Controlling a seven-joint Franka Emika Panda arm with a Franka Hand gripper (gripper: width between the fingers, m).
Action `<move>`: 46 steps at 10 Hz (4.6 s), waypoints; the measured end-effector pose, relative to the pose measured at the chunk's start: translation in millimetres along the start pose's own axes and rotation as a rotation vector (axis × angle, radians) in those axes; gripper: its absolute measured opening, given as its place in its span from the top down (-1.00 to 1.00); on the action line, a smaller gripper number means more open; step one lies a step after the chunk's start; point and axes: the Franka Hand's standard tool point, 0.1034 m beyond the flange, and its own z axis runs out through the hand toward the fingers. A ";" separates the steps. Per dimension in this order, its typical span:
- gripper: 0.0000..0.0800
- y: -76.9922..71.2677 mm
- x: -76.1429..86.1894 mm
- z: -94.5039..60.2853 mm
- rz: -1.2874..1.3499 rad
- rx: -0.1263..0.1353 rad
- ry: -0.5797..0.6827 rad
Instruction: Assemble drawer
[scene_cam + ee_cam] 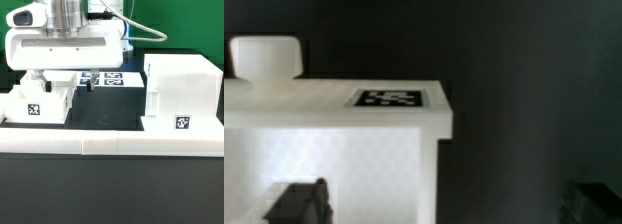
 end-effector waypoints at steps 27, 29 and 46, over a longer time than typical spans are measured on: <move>0.89 -15.6 -4.2 10.2 -0.145 -0.028 0.027; 0.89 -14.5 -5.0 11.8 -0.304 -0.037 0.018; 0.89 -26.5 5.4 15.9 -1.628 -0.037 -0.130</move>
Offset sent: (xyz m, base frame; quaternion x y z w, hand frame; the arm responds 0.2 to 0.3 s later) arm 0.0060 0.0129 -0.0205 0.0138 0.0286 -0.0325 0.9990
